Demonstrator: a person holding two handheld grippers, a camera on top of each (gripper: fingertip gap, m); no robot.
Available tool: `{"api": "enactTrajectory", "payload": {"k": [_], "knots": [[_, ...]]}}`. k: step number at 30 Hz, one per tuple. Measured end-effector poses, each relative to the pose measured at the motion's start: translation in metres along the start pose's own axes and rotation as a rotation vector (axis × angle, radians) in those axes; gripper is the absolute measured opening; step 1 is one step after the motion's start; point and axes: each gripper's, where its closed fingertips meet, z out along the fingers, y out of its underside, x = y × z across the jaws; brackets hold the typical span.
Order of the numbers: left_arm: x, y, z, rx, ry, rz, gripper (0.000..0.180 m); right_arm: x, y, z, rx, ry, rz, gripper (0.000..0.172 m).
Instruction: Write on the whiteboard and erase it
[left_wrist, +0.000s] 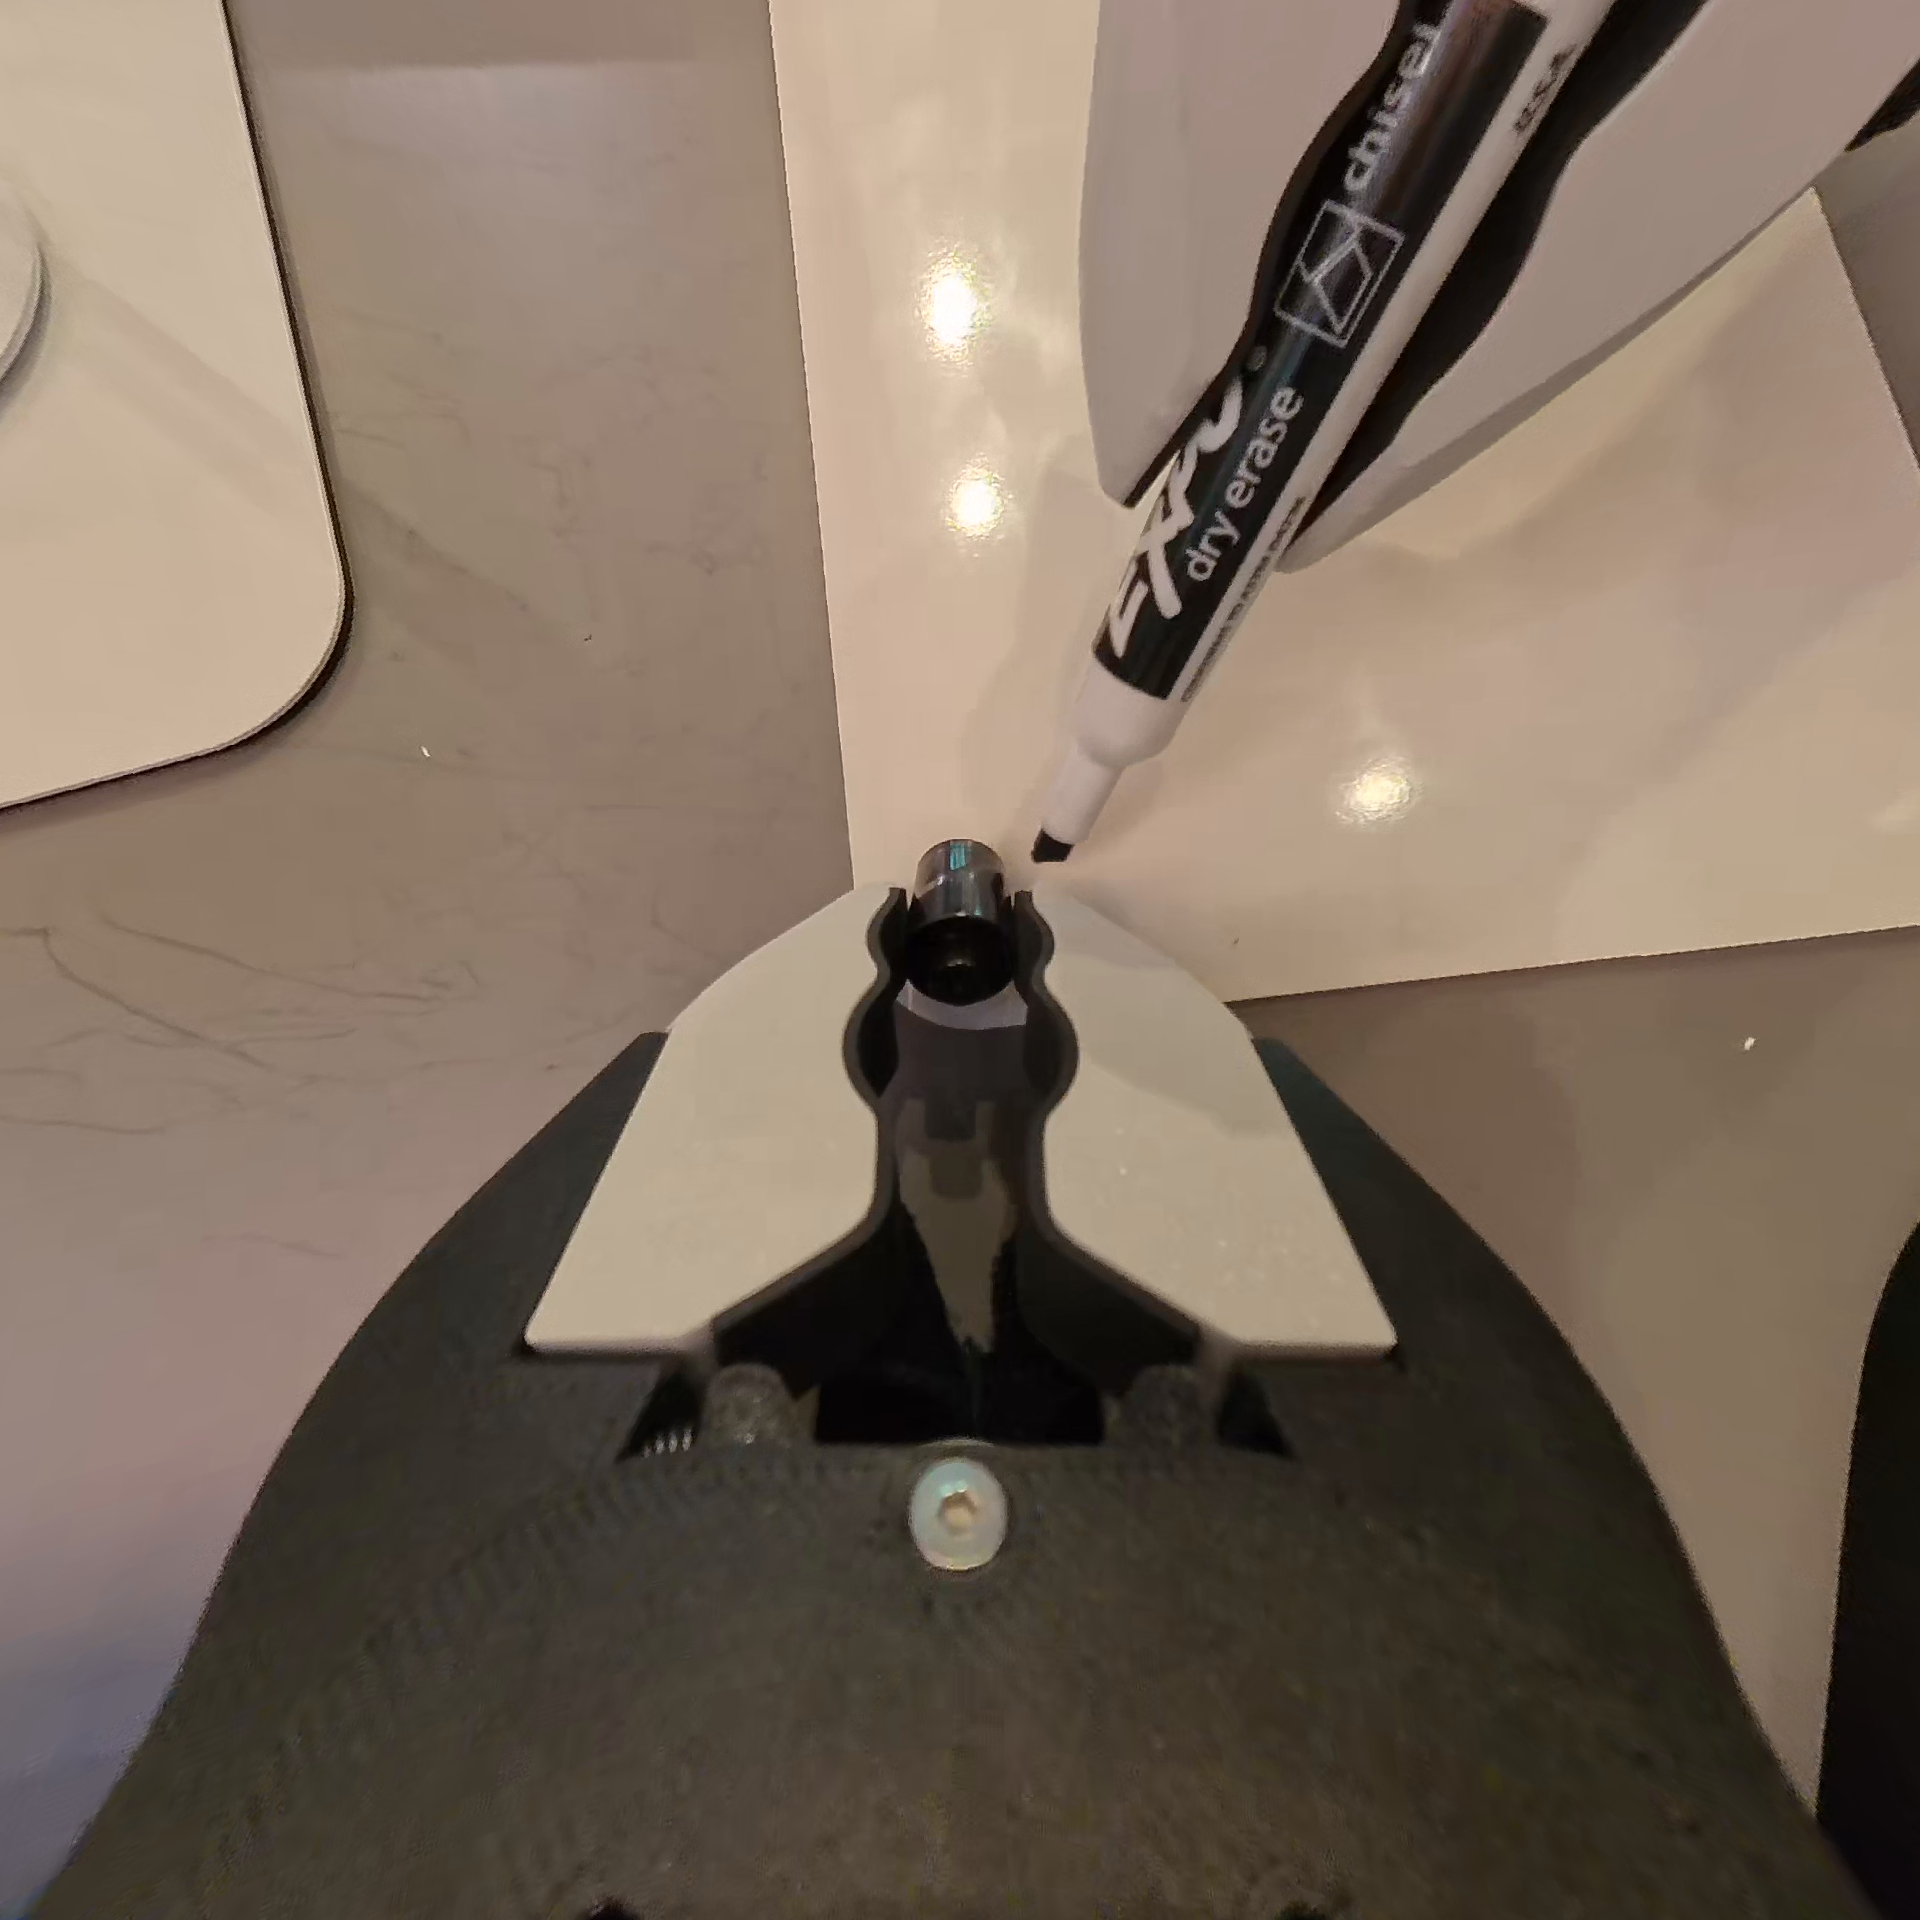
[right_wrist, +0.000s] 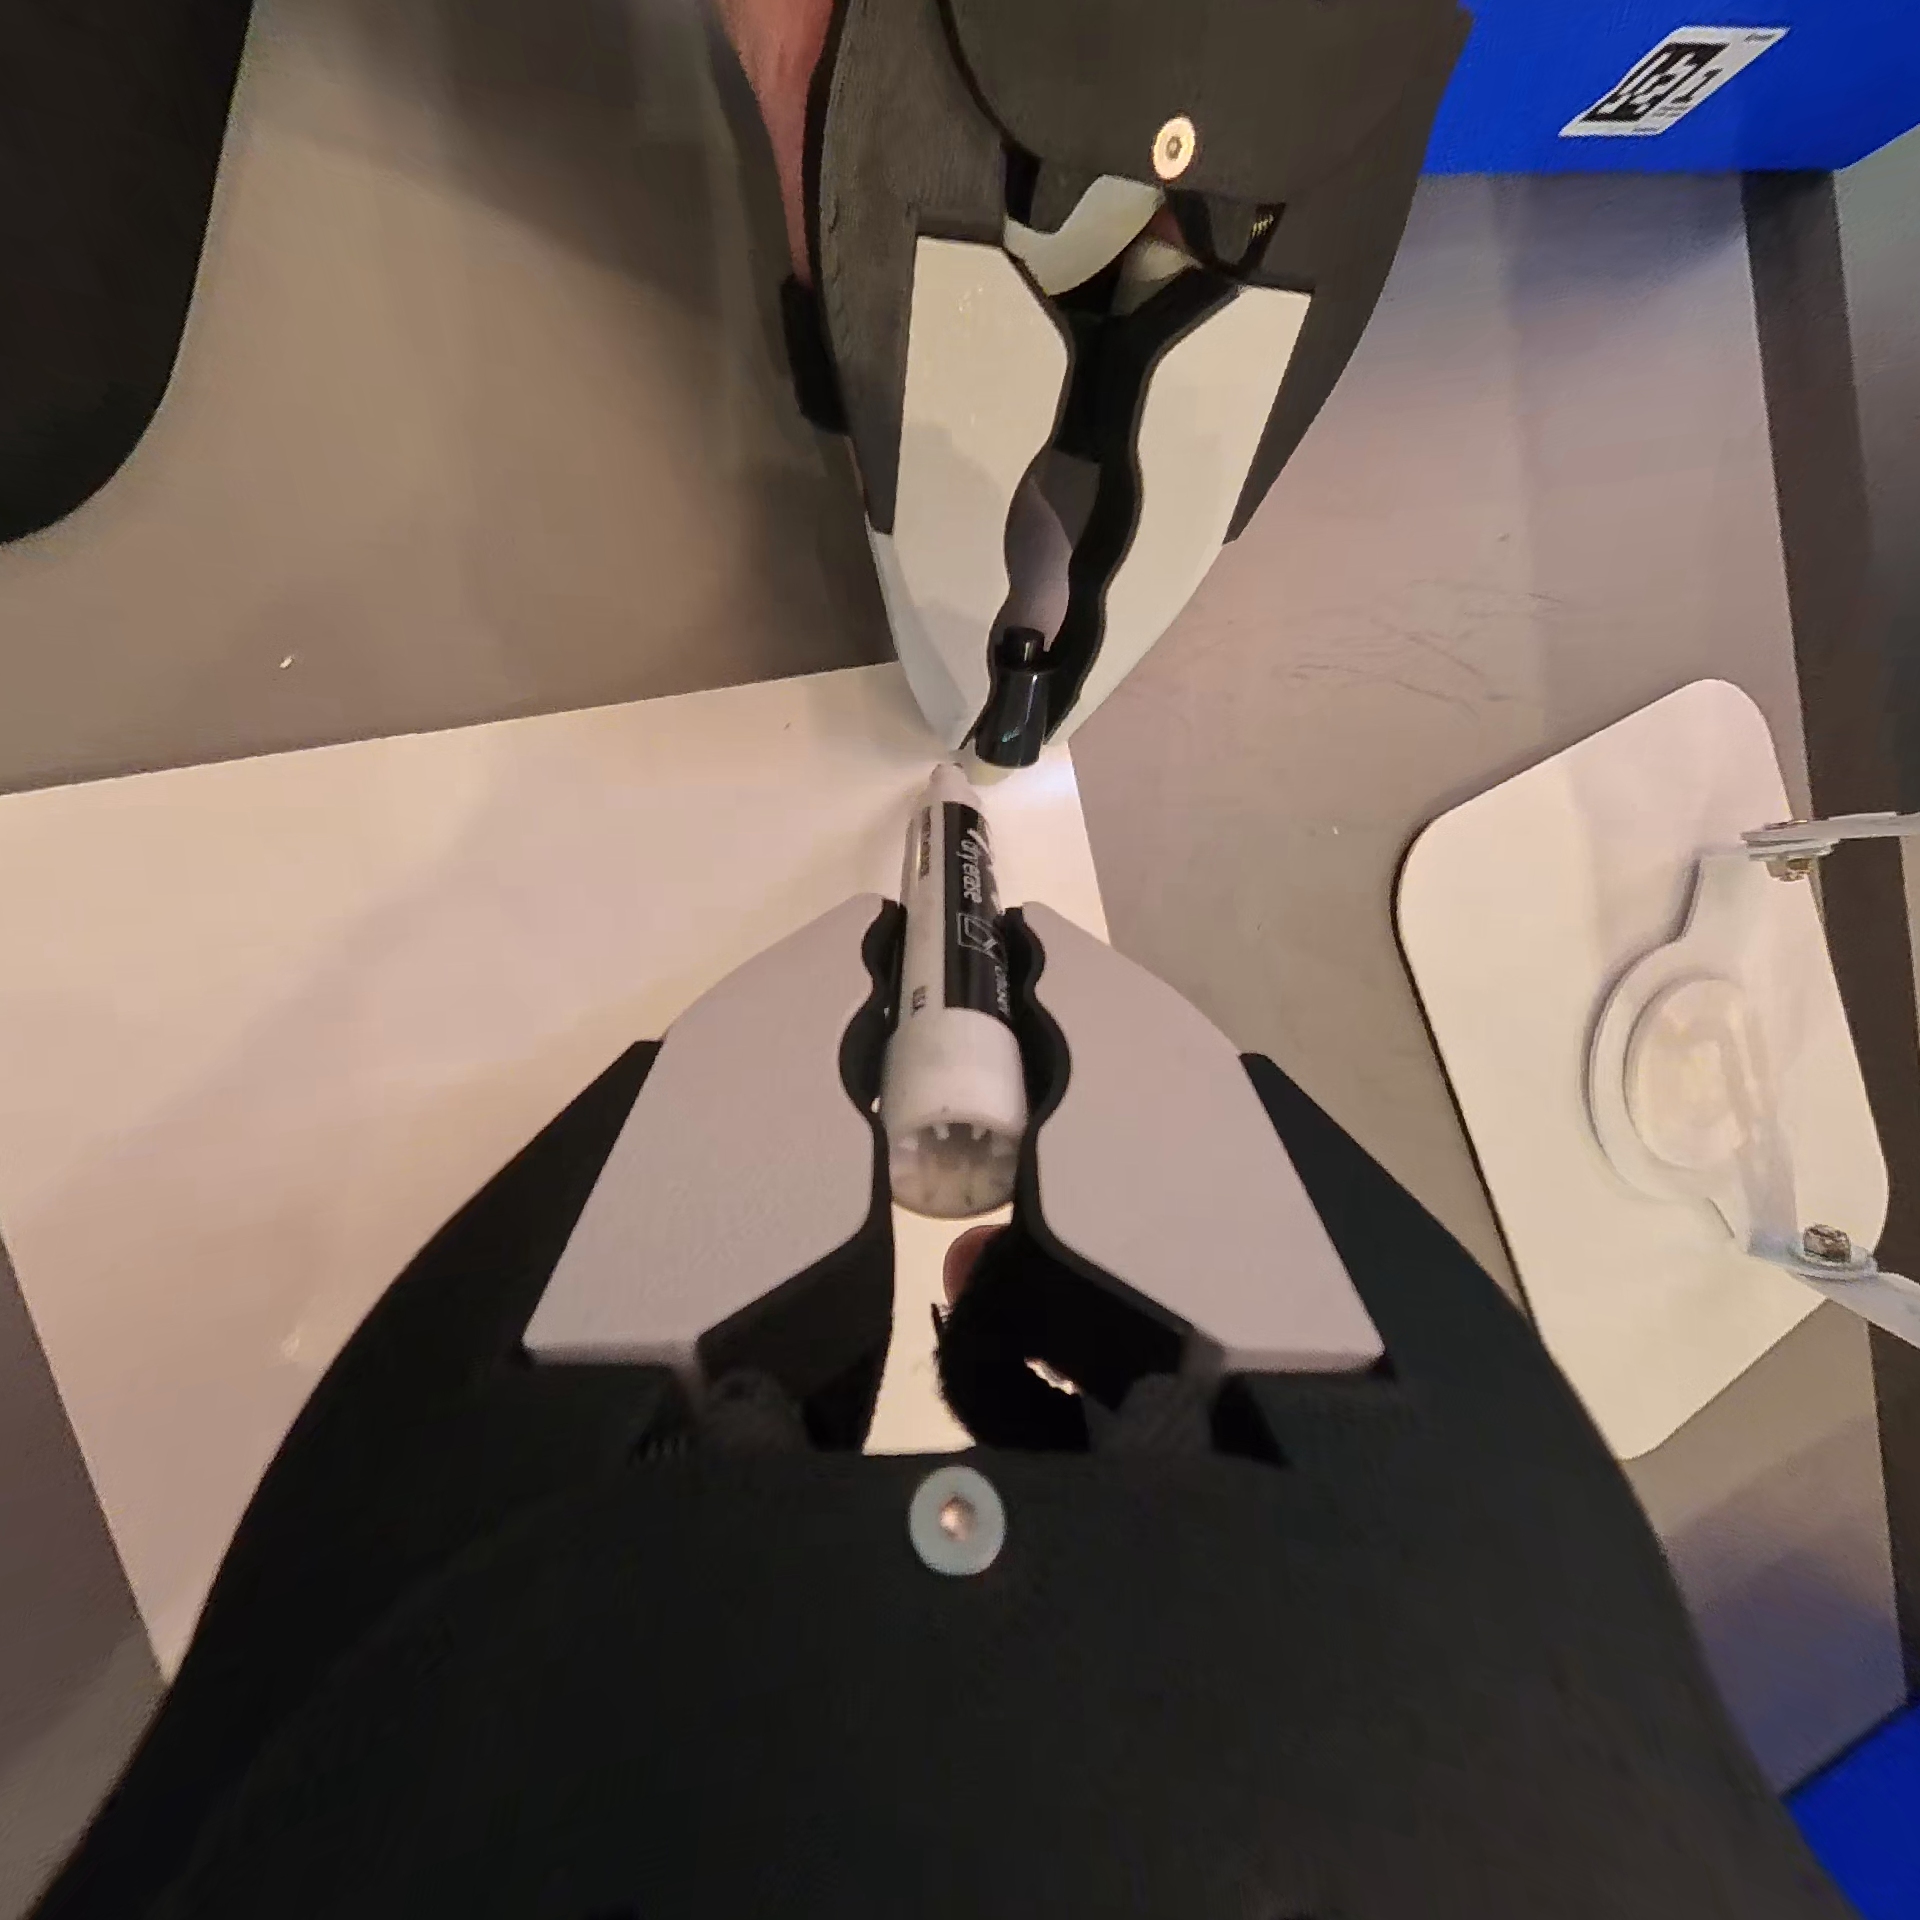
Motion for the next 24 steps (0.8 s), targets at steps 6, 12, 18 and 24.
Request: {"api": "enactTrajectory", "payload": {"k": [6,12,18,24], "knots": [[0.000,0.000,0.000,0.000,0.001,-0.002,0.019,0.002,0.004,0.005,-0.035,0.001,-0.018,0.020],[0.000,0.000,0.000,0.001,0.003,-0.005,0.019,-0.010,0.005,0.000,-0.050,-0.033,-0.051,0.020],[0.000,0.000,0.000,0.001,0.004,-0.006,0.019,-0.041,0.006,-0.013,-0.058,-0.101,-0.080,0.020],[0.000,0.000,0.000,0.001,0.004,-0.006,0.019,-0.029,-0.006,-0.021,0.007,-0.040,-0.042,0.020]]}}
